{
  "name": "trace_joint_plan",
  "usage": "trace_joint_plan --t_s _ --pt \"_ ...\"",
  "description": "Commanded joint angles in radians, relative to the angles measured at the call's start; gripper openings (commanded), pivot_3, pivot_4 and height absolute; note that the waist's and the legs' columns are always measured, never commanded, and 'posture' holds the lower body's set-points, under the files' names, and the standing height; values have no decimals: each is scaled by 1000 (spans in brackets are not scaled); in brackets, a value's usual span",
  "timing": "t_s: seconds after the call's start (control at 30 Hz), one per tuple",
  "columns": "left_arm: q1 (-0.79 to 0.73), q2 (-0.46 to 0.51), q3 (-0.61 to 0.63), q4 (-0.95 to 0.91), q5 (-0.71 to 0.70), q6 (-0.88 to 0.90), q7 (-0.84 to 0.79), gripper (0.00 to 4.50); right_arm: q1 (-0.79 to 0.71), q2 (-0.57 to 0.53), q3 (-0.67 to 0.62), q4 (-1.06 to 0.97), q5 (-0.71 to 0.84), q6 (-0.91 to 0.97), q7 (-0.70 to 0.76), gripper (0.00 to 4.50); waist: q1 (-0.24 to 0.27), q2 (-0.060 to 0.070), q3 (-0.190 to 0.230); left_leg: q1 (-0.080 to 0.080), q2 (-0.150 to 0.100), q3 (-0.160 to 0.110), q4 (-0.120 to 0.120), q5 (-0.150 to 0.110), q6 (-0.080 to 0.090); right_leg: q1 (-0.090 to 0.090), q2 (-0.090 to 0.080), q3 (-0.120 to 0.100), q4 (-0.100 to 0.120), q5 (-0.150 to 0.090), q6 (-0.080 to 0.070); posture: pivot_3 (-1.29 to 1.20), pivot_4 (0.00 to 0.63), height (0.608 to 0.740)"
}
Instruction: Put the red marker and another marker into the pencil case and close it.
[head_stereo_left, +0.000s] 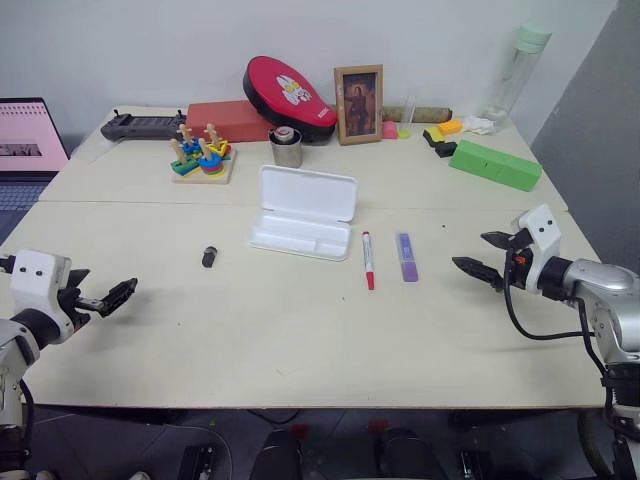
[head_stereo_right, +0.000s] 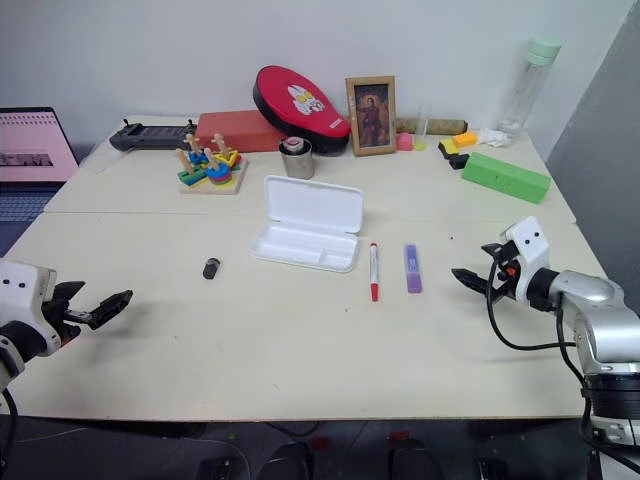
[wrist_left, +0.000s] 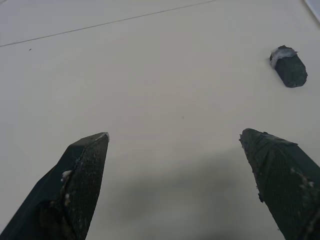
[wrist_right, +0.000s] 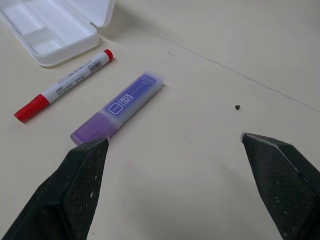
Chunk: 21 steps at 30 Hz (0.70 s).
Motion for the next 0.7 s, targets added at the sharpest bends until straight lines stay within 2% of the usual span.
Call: trace_joint_plan --t_s 0.03,0.7 --pt "1 10 47 -29 -9 -5 22 4500 -23 -7 -10 -13 7 -7 1 4472 0 0 0 0 0 0 0 0 0 0 0 0 0 0 0 0 150 740" --pt "-24 -6 20 -31 -7 -16 49 4500 -17 12 -11 -17 7 -11 -9 4472 0 0 0 0 0 0 0 0 0 0 0 0 0 0 0 0 150 740"
